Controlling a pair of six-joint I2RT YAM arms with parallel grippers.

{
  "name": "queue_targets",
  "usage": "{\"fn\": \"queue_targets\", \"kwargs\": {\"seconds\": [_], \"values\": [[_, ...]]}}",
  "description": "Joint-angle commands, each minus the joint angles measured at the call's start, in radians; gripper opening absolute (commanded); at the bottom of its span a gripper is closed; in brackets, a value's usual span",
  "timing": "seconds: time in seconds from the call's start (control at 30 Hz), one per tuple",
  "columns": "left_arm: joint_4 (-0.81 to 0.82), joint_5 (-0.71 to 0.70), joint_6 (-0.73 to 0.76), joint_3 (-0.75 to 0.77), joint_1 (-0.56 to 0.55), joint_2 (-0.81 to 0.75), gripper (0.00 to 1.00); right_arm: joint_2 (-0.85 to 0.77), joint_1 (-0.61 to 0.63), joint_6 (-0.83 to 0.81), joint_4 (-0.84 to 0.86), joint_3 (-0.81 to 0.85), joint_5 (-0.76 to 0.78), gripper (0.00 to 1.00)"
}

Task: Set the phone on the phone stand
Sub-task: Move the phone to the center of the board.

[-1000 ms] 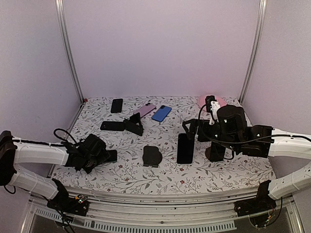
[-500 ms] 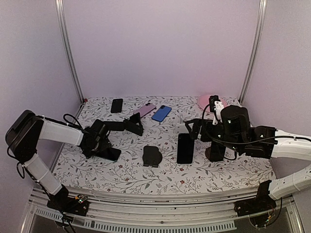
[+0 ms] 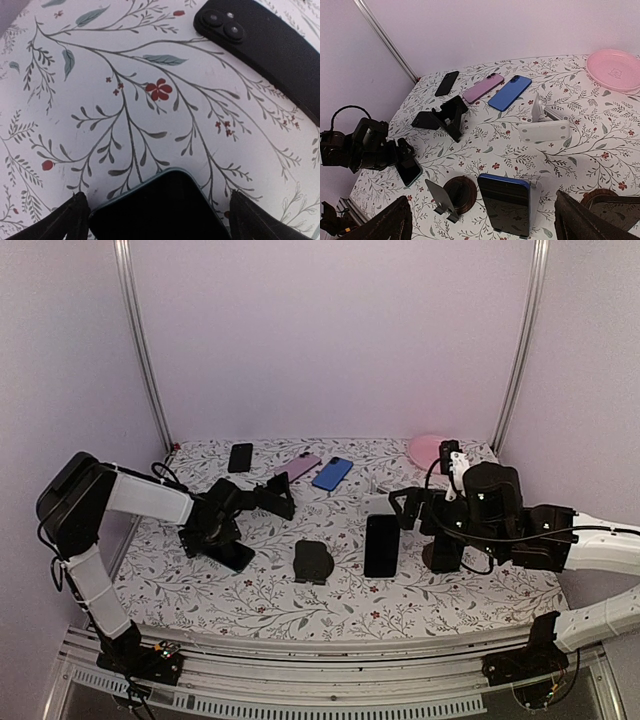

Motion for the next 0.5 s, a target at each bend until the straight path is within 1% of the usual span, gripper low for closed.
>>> {"fn": "queue_targets", "kwargs": {"seconds": [0.0, 0.2, 0.33, 0.47], "values": [[-0.158, 0.019, -0.087, -0.010, -0.062, 0.036, 0.97, -0.025, -0.005, 0.013, 0.012, -0.020, 0.013, 0.99], [-0.201, 0.031, -0.213, 0.003, -0.122, 0.015, 0.97, -0.037, -0.005, 0.021, 0.012, -0.029, 0.004, 0.99], [-0.224, 0.042, -0.250, 0.029, -0.123, 0.032, 0.97, -0.062, -0.005, 0.024, 0.004, -0.038, -0.002, 0.99], [-0.248, 0.053, -0.312, 0.016, -0.128, 0.028, 0.97, -0.098, -0.006, 0.034, 0.002, -0.061, 0.001, 0.99]]}}
